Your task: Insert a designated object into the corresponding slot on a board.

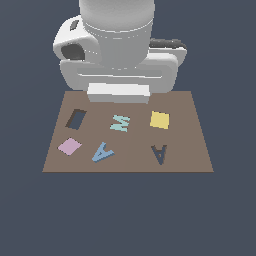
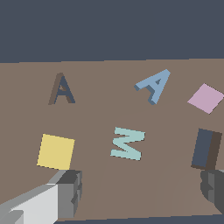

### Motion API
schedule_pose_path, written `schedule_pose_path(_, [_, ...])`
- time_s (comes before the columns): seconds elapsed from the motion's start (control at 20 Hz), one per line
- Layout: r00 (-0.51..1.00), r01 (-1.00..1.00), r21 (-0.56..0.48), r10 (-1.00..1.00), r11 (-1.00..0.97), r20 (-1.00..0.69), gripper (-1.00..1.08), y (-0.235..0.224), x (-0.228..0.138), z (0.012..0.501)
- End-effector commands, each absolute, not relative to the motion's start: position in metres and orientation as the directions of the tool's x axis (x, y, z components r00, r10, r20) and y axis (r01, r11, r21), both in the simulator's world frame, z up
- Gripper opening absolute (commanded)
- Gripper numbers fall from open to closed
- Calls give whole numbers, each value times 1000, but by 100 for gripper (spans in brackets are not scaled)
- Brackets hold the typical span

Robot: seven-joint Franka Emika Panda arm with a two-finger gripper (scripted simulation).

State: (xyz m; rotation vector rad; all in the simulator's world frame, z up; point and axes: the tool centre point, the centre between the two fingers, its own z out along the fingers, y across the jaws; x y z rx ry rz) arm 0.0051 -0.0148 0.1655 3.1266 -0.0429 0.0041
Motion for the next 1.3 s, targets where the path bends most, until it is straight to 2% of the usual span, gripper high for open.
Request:
schedule_pose_path(0.0, [1000,-27,15,-27,-1000,3,100,-15,5,165])
schedule_pose_path(0.6, [990,-138,13,-138,-990,3,100,-18,21,148])
schedule_pose_path(1.25, [869,-495,7,-495,-869,3,100,-45,72,91])
